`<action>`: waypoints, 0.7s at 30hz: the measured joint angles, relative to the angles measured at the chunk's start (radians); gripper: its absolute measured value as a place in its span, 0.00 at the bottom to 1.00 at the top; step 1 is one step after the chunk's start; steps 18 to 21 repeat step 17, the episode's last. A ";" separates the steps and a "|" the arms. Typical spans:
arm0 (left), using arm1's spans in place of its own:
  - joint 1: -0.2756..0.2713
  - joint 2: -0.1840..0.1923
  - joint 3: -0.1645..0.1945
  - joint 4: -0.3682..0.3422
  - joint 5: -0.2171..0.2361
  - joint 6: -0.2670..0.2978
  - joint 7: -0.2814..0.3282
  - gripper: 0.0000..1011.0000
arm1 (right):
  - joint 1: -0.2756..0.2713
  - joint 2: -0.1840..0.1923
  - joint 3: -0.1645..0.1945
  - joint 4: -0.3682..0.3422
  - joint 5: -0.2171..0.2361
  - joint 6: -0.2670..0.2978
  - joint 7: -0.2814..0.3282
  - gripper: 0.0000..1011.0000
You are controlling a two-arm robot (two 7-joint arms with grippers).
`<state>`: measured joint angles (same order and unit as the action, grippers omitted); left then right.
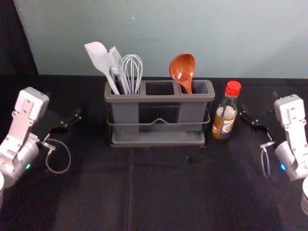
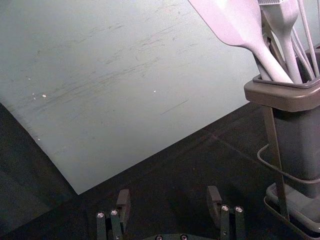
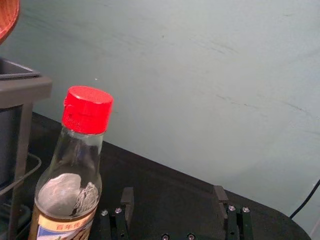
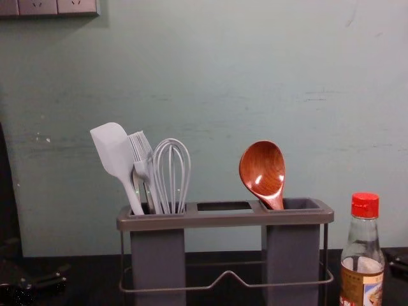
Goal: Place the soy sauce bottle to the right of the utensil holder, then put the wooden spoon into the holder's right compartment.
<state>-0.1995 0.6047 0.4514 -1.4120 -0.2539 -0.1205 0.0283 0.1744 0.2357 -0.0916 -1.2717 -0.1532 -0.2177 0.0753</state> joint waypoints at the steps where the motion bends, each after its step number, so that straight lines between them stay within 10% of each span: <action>1: 0.000 0.000 0.000 0.000 0.000 0.000 0.000 0.99 | 0.001 -0.001 0.002 0.000 -0.003 0.000 0.000 0.99; 21: 0.000 0.000 0.000 0.000 0.000 0.000 0.000 0.99 | 0.002 0.000 -0.001 0.000 -0.004 0.000 0.000 0.99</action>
